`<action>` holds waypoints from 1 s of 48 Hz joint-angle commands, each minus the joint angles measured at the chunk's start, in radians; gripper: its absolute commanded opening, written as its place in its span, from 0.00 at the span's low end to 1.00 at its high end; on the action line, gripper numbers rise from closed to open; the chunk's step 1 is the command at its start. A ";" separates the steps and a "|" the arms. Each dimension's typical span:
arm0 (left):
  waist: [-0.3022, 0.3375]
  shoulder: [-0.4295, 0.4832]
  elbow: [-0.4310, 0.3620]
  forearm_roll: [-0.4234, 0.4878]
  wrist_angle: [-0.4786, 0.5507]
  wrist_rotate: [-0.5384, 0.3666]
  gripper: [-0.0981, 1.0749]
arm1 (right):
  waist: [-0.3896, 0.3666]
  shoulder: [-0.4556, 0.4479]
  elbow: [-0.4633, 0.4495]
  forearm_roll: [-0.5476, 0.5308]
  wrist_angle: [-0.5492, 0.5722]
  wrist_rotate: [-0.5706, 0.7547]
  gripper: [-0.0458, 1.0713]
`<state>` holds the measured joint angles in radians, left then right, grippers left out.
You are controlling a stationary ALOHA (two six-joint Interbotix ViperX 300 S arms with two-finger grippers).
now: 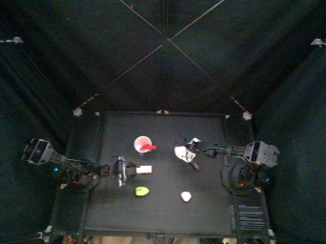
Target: Grab apple half from pan
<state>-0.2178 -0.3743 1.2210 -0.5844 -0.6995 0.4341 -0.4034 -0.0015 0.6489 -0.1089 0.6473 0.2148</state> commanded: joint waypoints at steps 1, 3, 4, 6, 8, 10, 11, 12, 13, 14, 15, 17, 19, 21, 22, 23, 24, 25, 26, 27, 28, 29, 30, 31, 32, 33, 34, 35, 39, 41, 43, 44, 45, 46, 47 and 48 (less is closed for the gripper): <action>0.003 0.000 -0.020 0.000 -0.005 0.000 0.77 | 0.002 -0.025 -0.020 -0.002 0.002 -0.003 0.90; 0.003 0.000 -0.020 0.000 -0.005 0.000 0.77 | 0.002 -0.023 -0.018 -0.002 0.002 -0.002 0.90; 0.003 0.000 -0.020 0.000 -0.005 0.000 0.77 | 0.002 -0.021 -0.018 -0.002 0.000 -0.002 0.90; 0.003 0.000 -0.020 0.000 -0.005 0.000 0.77 | -0.003 -0.017 -0.015 -0.005 -0.005 -0.003 0.90; 0.003 0.000 -0.020 0.002 -0.005 0.000 0.77 | -0.006 -0.012 -0.014 -0.009 -0.008 -0.002 0.90; 0.003 0.000 -0.020 0.000 -0.005 0.000 0.77 | -0.008 -0.009 -0.011 -0.011 -0.008 -0.002 0.90; 0.003 0.000 -0.020 0.000 -0.005 0.000 0.77 | -0.008 -0.009 -0.011 -0.011 -0.008 -0.002 0.90; 0.002 0.000 -0.020 0.000 -0.005 0.000 0.77 | -0.009 -0.009 -0.011 -0.012 -0.008 -0.002 0.90; 0.002 0.000 -0.020 0.000 -0.005 0.002 0.77 | -0.012 -0.009 -0.009 -0.011 -0.009 -0.002 0.90; 0.003 0.000 -0.020 0.000 -0.005 0.002 0.77 | -0.014 -0.009 -0.009 -0.011 -0.012 -0.003 0.90; 0.003 0.000 -0.020 0.000 -0.005 0.000 0.77 | -0.015 -0.008 -0.006 -0.012 -0.014 -0.003 0.90; 0.003 0.000 -0.020 0.002 -0.005 0.002 0.77 | -0.020 -0.009 -0.005 -0.012 -0.021 -0.003 0.90; 0.003 0.000 -0.020 0.000 -0.005 0.002 0.77 | -0.023 -0.009 0.000 -0.011 -0.026 -0.005 0.90; 0.002 0.000 -0.020 0.000 -0.005 0.000 0.77 | -0.028 -0.008 0.005 -0.012 -0.032 -0.005 0.90; 0.003 0.000 -0.020 0.000 -0.005 0.000 0.77 | -0.029 -0.008 0.006 -0.011 -0.034 -0.005 0.90; 0.003 0.000 -0.020 0.000 -0.005 0.002 0.77 | -0.031 -0.008 0.011 -0.012 -0.037 -0.005 0.90; 0.003 0.000 -0.020 0.000 -0.005 0.000 0.77 | -0.029 -0.009 0.014 -0.012 -0.038 -0.005 0.90; 0.003 0.000 -0.020 0.000 -0.005 0.000 0.77 | -0.031 -0.009 0.017 -0.012 -0.040 -0.006 0.90; 0.003 0.000 -0.020 0.000 -0.005 0.002 0.77 | -0.031 -0.008 0.018 -0.012 -0.041 -0.006 0.90; 0.003 0.000 -0.020 0.000 -0.005 0.000 0.77 | -0.031 -0.008 0.021 -0.012 -0.044 -0.006 0.90; 0.003 0.000 -0.020 0.000 -0.005 0.000 0.77 | -0.031 -0.006 0.025 -0.012 -0.046 -0.006 0.90; 0.002 0.000 -0.020 0.000 -0.005 0.002 0.77 | -0.031 -0.005 0.026 -0.012 -0.046 -0.006 0.90; 0.003 0.000 -0.020 0.000 -0.005 0.002 0.77 | -0.032 -0.003 0.029 -0.012 -0.048 -0.006 0.90; 0.003 0.000 -0.020 0.000 -0.005 0.000 0.77 | -0.034 -0.002 0.029 -0.012 -0.049 -0.006 0.90; 0.003 0.000 -0.020 0.000 -0.005 0.000 0.77 | -0.034 0.000 0.032 -0.012 -0.051 -0.006 0.90; 0.003 0.000 -0.020 0.000 -0.005 0.000 0.77 | -0.034 0.002 0.034 -0.012 -0.051 -0.006 0.90; 0.003 0.000 -0.021 0.000 -0.005 0.002 0.77 | -0.035 0.003 0.035 -0.012 -0.052 -0.006 0.90; 0.003 0.002 -0.020 0.000 -0.005 0.000 0.77 | -0.035 0.005 0.035 -0.012 -0.054 -0.006 0.90; 0.003 0.000 -0.021 0.000 -0.005 0.000 0.77 | -0.035 0.012 0.035 -0.011 -0.060 -0.006 0.89; 0.003 0.000 -0.021 0.000 -0.005 0.002 0.77 | -0.035 0.017 0.034 -0.012 -0.064 -0.008 0.89; 0.002 0.000 -0.020 0.000 -0.005 0.000 0.77 | -0.035 0.020 0.032 -0.012 -0.071 -0.008 0.89; 0.003 0.000 -0.020 0.000 -0.005 0.000 0.77 | -0.035 0.021 0.031 -0.014 -0.072 -0.008 0.89; 0.003 0.000 -0.020 0.000 -0.005 0.000 0.77 | -0.035 0.021 0.031 -0.015 -0.075 -0.008 0.89; 0.002 0.000 -0.021 0.000 -0.005 0.000 0.77 | -0.035 0.023 0.031 -0.015 -0.078 -0.008 0.89; 0.003 0.000 -0.020 0.000 -0.005 0.000 0.77 | -0.035 0.025 0.031 -0.017 -0.080 -0.008 0.89; 0.002 0.000 -0.020 0.000 -0.005 0.000 0.77 | -0.035 0.026 0.031 -0.020 -0.083 -0.008 0.89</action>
<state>-0.2163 -0.3743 1.2226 -0.5844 -0.6995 0.4341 -0.4326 0.0353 0.6903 -0.1227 0.5768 0.2086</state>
